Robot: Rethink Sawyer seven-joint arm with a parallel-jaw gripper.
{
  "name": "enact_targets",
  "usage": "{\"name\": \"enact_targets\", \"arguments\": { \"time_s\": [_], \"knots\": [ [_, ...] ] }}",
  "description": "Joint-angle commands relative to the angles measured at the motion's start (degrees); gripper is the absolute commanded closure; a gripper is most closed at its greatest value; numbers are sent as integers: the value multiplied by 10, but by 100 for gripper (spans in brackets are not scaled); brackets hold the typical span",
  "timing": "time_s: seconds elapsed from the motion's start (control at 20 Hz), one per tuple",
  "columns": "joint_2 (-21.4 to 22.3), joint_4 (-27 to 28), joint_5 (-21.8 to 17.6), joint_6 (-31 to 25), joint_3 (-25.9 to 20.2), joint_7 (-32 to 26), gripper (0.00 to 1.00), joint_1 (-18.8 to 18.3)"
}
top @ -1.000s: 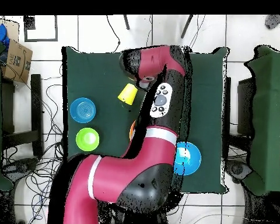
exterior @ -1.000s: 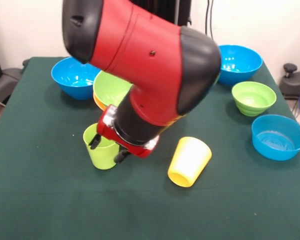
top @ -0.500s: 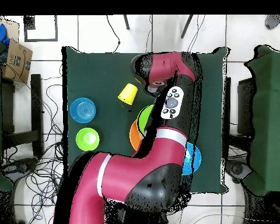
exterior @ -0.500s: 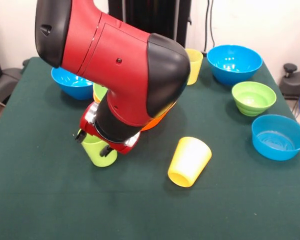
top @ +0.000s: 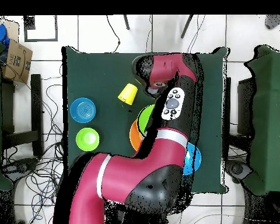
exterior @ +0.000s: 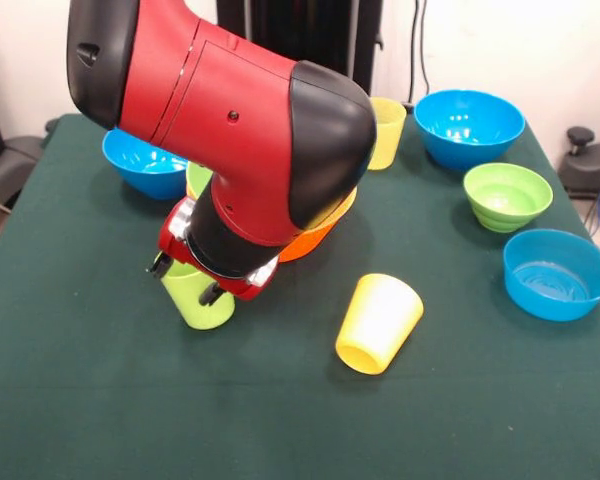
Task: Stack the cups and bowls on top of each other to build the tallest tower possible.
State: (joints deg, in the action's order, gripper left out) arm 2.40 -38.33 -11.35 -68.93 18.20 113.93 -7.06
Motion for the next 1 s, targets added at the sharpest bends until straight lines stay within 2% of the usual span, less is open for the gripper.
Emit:
{"name": "enact_targets", "arguments": {
  "time_s": [0.05, 0.4, 1.0],
  "knots": [
    [-7, -73, -21, -35, -61, -134, 0, -5],
    [4, -77, -13, -60, -67, -136, 0, -1],
    [-9, -34, 6, -113, -80, -104, 0, 7]
  ]
}}
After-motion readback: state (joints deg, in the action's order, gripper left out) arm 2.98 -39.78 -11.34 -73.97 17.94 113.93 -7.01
